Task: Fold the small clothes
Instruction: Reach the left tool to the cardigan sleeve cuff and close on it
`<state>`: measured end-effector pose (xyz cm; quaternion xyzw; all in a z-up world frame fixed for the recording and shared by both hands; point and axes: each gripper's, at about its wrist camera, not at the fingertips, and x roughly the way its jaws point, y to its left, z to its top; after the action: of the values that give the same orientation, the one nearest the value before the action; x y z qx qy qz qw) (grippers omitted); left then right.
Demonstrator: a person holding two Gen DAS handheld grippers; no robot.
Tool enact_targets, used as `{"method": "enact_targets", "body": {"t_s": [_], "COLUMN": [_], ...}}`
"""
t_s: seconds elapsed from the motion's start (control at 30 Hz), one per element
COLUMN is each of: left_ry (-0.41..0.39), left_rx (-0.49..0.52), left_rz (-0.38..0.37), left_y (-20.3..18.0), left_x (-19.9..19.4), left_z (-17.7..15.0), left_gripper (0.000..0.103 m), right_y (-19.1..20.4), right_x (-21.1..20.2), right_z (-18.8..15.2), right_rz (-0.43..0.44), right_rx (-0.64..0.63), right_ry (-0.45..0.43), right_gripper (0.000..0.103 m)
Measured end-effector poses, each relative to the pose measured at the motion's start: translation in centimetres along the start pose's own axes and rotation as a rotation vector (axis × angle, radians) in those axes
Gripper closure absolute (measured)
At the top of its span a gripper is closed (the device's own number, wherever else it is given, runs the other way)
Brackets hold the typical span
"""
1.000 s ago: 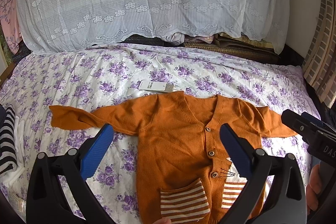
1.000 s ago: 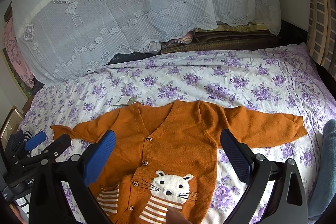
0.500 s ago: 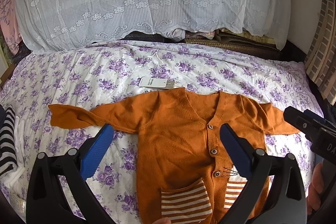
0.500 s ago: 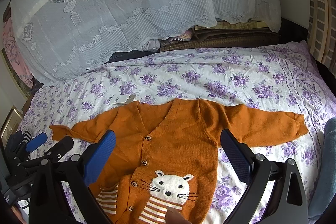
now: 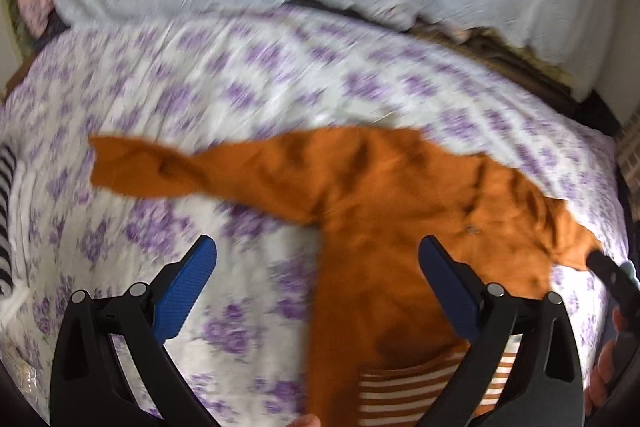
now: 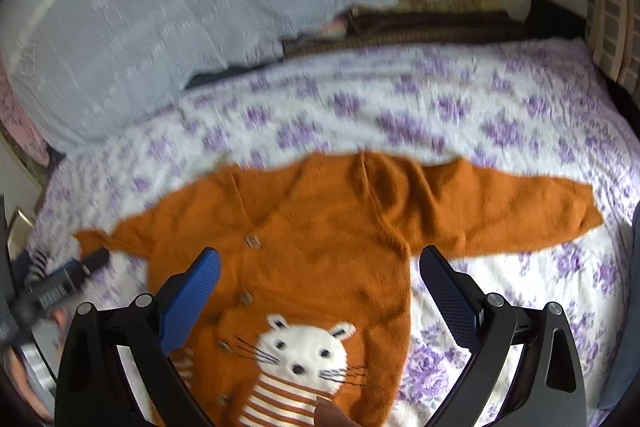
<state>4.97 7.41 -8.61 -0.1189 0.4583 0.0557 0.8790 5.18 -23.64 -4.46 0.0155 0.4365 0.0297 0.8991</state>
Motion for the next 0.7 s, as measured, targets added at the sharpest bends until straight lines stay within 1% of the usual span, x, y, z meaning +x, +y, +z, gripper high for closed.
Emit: {"method": "enact_targets", "body": {"t_s": [0.03,0.07,0.1,0.13,0.17,0.23,0.3,0.33,0.37,0.4,0.43,0.5,0.57,0.63,0.7], "left_ry": [0.02,0.026,0.045,0.067,0.073,0.091,0.115,0.125,0.13,0.127,0.129,0.108,0.095,0.112,0.138], "left_rx": [-0.011,-0.02,-0.03,-0.069,-0.102,-0.193,-0.275,-0.325,-0.366,-0.396,-0.412,-0.421,-0.429,-0.454,-0.471], "left_rz": [0.007,0.005,0.018,0.048,0.045,-0.014,-0.104,-0.173,-0.224,-0.247,-0.252,-0.253,-0.274,-0.312,-0.329], "left_y": [1.7,2.6,3.8,6.3,7.6,10.4,12.4,13.6,14.6,15.4,15.8,16.6,16.9,16.9,16.3], "left_x": [1.1,1.7,2.2,2.8,3.2,4.2,4.7,5.0,5.1,5.1,4.8,4.4,4.0,4.9,6.0], "left_z": [-0.1,-0.2,-0.3,-0.6,-0.6,-0.4,-0.2,0.1,0.5,1.0,1.3,2.4,3.7,5.0,6.2], "left_gripper": [0.004,0.004,0.004,0.004,0.004,0.004,0.004,0.004,0.004,0.004,0.004,0.004,0.004,0.004,0.004], "right_y": [-0.2,-0.4,-0.8,-1.3,-1.7,-2.4,-2.9,-3.2,-3.6,-4.0,-4.3,-4.7,-4.8,-4.6,-4.5], "right_x": [0.5,1.0,1.7,2.4,3.1,4.4,5.6,5.8,5.7,5.3,5.3,5.1,5.1,5.0,5.1], "right_z": [-0.6,-1.4,-2.4,-3.3,-4.0,-5.7,-7.2,-7.7,-8.2,-9.1,-9.4,-9.5,-9.5,-9.5,-9.5], "right_rz": [-0.013,-0.026,-0.037,-0.045,-0.054,-0.07,-0.049,-0.036,-0.013,0.017,0.035,0.06,0.059,0.042,0.039], "right_rx": [-0.017,-0.034,-0.05,-0.06,-0.068,-0.077,-0.073,-0.064,-0.061,-0.056,-0.043,-0.026,-0.025,-0.038,-0.041], "right_ry": [0.012,0.019,0.027,0.037,0.052,0.096,0.126,0.109,0.062,-0.001,-0.014,-0.015,-0.011,-0.006,-0.005], "right_gripper": [0.003,0.003,0.003,0.003,0.003,0.003,0.003,0.003,0.003,0.003,0.003,0.003,0.003,0.003,0.003]}}
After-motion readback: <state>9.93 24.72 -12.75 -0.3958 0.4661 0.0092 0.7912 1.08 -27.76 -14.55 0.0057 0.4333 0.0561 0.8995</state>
